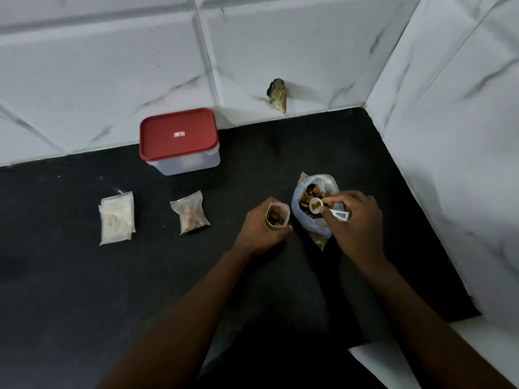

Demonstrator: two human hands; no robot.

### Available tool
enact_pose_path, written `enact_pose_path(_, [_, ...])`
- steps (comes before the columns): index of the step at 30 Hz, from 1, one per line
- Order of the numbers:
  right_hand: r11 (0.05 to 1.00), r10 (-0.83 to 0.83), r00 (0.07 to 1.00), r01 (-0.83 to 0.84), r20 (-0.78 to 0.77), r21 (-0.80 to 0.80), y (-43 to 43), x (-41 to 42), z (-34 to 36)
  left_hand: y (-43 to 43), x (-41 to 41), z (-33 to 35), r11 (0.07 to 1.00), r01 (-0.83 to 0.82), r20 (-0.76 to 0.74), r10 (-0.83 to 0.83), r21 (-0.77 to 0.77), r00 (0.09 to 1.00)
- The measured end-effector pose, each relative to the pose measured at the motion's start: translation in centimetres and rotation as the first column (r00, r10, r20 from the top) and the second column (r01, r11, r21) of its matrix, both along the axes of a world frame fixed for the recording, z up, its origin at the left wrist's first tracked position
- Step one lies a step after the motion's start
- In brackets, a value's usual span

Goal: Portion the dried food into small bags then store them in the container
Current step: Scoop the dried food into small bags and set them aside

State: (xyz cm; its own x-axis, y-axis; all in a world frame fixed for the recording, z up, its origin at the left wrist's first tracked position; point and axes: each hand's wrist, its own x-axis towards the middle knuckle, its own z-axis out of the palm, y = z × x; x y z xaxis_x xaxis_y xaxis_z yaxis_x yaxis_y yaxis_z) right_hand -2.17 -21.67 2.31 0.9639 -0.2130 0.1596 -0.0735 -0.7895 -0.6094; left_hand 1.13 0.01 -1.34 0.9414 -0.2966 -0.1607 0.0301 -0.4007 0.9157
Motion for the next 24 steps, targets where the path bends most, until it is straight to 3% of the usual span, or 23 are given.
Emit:
enact_pose_path(5, [0.970,0.171,0.985,-0.162,-0.035,0.180,3.0,-0.9,1.2,0.7,-0.6,0.2,0.999,-0.007,0.000,0.007,-0.034,1.000])
enact_pose_path(12, [0.907,0.168,0.980,-0.111,-0.108,0.405,7.2,-1.8,1.6,1.9,-1.7,0.5,0.997,-0.033,0.047,0.037,-0.076,0.998])
enact_pose_path(24, [0.916,0.153,0.974,-0.076,-0.168,0.394,10.5,-1.8,1.7,5.8,-3.8,0.9,0.994,-0.016,0.000,0.017,-0.105,1.000])
